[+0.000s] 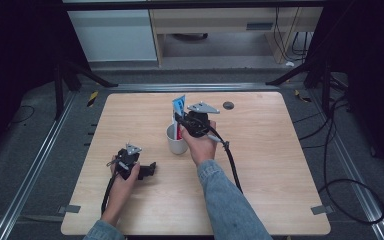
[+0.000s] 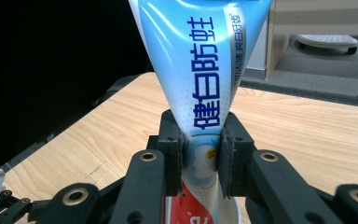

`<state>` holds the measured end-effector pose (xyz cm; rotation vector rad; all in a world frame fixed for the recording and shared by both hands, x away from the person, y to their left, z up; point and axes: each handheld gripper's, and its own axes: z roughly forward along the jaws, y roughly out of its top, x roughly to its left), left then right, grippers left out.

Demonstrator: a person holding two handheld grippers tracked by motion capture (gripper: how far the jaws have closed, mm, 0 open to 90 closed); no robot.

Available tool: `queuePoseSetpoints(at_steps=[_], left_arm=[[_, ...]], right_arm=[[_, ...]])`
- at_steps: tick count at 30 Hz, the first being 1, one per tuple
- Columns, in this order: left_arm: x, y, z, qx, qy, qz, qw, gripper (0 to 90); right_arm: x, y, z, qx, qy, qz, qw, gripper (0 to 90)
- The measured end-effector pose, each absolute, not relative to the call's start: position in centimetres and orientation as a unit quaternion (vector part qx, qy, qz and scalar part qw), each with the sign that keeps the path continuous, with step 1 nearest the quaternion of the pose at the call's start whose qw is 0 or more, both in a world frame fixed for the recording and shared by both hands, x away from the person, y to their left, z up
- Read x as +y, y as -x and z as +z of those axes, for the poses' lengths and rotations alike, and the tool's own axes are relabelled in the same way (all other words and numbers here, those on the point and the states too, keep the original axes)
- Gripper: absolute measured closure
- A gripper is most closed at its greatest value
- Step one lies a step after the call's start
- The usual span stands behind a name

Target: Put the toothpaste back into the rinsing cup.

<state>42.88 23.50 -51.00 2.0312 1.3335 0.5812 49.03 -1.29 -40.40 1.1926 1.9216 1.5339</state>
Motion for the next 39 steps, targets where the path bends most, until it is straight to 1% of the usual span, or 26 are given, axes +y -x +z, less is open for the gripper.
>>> queuePoseSetpoints(at_steps=[10,14,26,31,39], left_arm=[[23.5,-42.9,-51.0,0.506,-0.771,0.221,0.316,0.0],[23.5,-42.9,-51.0,0.506,-0.771,0.221,0.316,0.0],[23.5,-42.9,-51.0,0.506,-0.772,0.22,0.316,0.0],[23.5,-42.9,-51.0,0.506,-0.772,0.221,0.316,0.0],[23.5,-42.9,-51.0,0.506,-0.772,0.22,0.316,0.0]], right_arm=[[-1.1,-49.1,-40.8,0.692,-0.429,0.549,0.19,73.7],[-1.2,-49.3,-41.2,0.688,-0.436,0.553,0.177,73.6],[-1.0,-49.1,-41.4,0.692,-0.432,0.553,0.172,73.6],[-1.2,-49.2,-41.7,0.686,-0.441,0.557,0.156,73.5],[-1.8,-49.6,-42.6,0.679,-0.461,0.552,0.145,73.2]])
